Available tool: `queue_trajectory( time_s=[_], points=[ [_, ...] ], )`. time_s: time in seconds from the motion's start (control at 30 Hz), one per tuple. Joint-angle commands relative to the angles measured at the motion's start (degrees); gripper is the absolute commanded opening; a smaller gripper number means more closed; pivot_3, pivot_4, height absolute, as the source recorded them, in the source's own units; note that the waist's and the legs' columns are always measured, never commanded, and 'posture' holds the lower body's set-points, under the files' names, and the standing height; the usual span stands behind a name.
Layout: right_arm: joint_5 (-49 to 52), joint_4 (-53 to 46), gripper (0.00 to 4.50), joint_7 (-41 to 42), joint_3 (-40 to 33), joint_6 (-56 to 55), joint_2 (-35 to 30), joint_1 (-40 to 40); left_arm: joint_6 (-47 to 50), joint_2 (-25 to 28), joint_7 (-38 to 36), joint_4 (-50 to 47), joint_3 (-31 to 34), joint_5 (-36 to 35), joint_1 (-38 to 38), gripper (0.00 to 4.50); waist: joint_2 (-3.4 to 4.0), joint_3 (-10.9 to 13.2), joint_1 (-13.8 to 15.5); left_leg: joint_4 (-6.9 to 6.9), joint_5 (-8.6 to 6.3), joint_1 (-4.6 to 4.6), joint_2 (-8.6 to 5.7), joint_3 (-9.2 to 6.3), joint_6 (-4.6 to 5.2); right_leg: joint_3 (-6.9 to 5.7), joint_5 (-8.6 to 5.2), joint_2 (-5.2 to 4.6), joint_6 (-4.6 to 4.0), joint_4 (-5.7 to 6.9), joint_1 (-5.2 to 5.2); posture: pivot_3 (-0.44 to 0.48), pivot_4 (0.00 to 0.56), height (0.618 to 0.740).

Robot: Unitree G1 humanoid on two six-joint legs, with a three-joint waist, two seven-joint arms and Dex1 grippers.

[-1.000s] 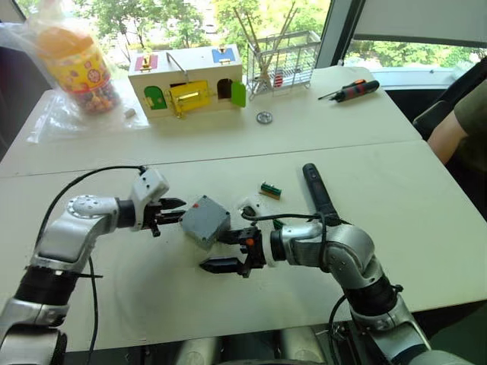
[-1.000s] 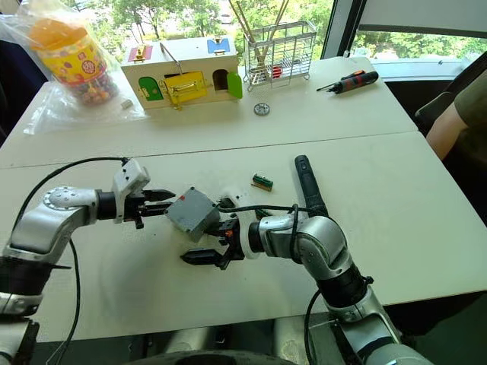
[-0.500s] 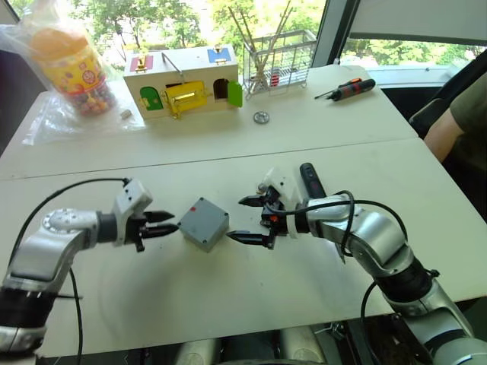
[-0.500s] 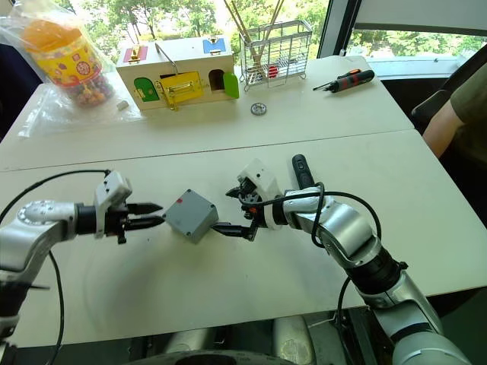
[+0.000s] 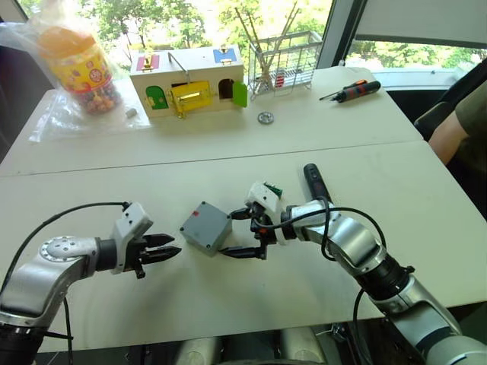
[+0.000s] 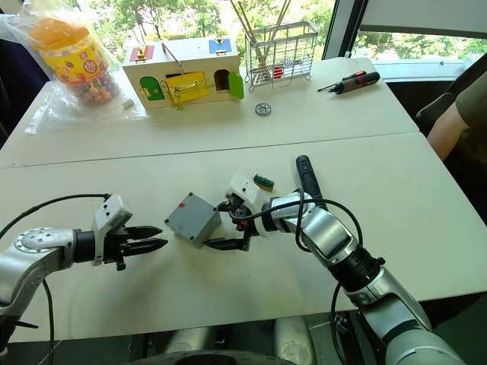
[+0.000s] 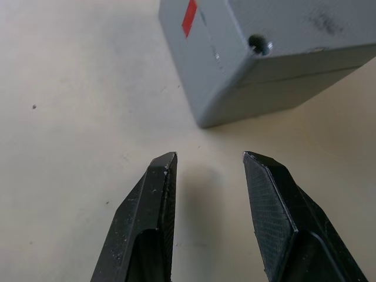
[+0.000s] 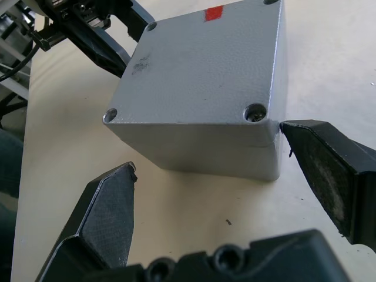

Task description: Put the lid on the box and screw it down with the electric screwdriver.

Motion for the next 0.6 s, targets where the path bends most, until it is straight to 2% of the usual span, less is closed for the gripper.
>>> queue_trajectory(
  time_s=[0.03, 0.17, 0.6],
  points=[
    [0.0, -2.4, 4.46, 1.6, 0.5, -0.6, 0.7, 0.6, -0.5, -1.5, 1.3, -1.5, -0.8, -0.8, -1.7, 1.8, 0.0, 0.0, 0.0, 0.0, 0.0, 0.0, 0.0, 0.0, 0.0, 0.0, 0.0, 0.0, 0.0, 0.0, 0.0, 0.0, 0.15, 0.74],
    [1.0, -6.4, 4.46, 2.2, 0.2, 1.9, -0.3, 2.3, -2.0, -3.6, 2.8, 1.7, -2.9, 1.2, -5.2, 1.8, 0.0, 0.0, 0.1, 0.01, 0.0, 0.0, -0.02, -0.01, 0.0, -0.01, 0.0, -0.01, 0.0, 0.01, 0.01, 0.0, 0.15, 0.74],
    [1.6, -11.8, 4.46, 0.3, -1.5, 7.1, 0.1, 4.8, -6.7, -4.8, 1.8, 7.8, -6.1, 5.1, -10.1, 1.8, 0.0, 0.0, 0.1, 0.01, 0.0, 0.0, -0.01, -0.02, -0.01, -0.02, 0.0, 0.0, 0.0, 0.01, 0.0, 0.0, 0.15, 0.74]
  ],
)
